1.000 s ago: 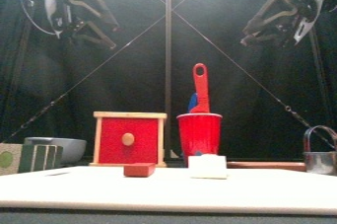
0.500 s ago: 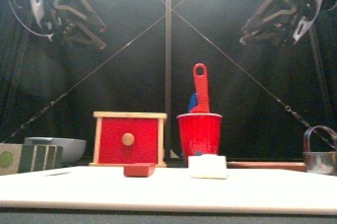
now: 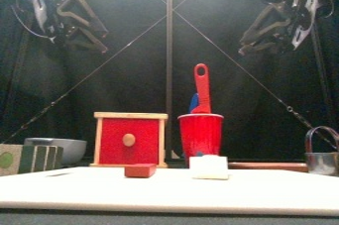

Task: Grab salmon

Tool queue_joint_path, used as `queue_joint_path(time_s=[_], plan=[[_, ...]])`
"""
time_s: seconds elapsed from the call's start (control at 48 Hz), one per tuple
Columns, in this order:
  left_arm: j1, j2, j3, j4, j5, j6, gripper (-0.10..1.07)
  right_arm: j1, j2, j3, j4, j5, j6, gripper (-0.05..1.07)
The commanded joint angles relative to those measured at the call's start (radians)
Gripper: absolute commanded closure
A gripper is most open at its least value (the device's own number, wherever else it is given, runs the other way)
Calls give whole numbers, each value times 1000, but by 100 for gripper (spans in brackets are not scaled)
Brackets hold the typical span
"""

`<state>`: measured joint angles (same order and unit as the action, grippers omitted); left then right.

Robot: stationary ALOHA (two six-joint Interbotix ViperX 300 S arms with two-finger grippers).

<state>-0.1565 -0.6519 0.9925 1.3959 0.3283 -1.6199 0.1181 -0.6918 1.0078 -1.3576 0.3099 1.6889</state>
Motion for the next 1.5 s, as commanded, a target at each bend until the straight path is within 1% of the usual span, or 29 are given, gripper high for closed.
queue_joint_path(time_s=[0.0, 0.146, 0.208, 0.271, 0.333, 0.396, 0.479, 0.5, 0.521, 0.604, 0.667, 0.792, 0.958, 1.188, 1.292, 1.479], plan=[[0, 12, -41, 3, 2, -2, 12, -2, -5, -12, -2, 0, -2, 30], [-2, 57, -89, -5, 2, -9, 12, -2, -5, -11, 2, 0, -2, 30], [-3, 91, -114, -34, 6, -11, 12, -2, -3, -11, 2, 2, -2, 30], [-3, 121, -137, -84, 29, -15, 13, -2, -3, -11, 3, 0, -2, 30], [-3, 150, -158, -161, 74, -20, 13, -2, -3, -9, 3, 0, -2, 30], [-3, 178, -178, -262, 144, -26, 13, -2, -3, -8, 5, 0, -2, 30], [-5, 209, -210, -428, 252, -31, 13, -2, -3, -5, 5, 2, -2, 30], [-5, 216, -221, -486, 287, -32, 13, -2, -3, -5, 5, 2, -2, 30], [-3, 224, -225, -526, 307, -35, 13, -2, -3, -3, 6, 2, -2, 30], [-6, 252, -250, -652, 362, -38, 13, -5, -3, 2, 6, 2, -2, 30], [-6, 279, -268, -716, 367, -40, 13, -11, -3, 5, 6, 2, -2, 30], [-8, 339, -318, -781, 357, -46, 13, -23, -3, 12, 6, 2, -2, 30], [-8, 440, -394, -839, 354, -48, 13, -43, -5, 21, 17, 3, 0, 30], [-25, 607, -472, -950, 359, -64, 13, -81, -5, 37, 48, 5, -3, 30], [-32, 686, -515, -969, 365, -91, 13, -91, -5, 43, 49, 5, -3, 30], [-54, 758, -575, -960, 422, -138, 13, -91, -3, 44, 49, -6, -2, 30]])
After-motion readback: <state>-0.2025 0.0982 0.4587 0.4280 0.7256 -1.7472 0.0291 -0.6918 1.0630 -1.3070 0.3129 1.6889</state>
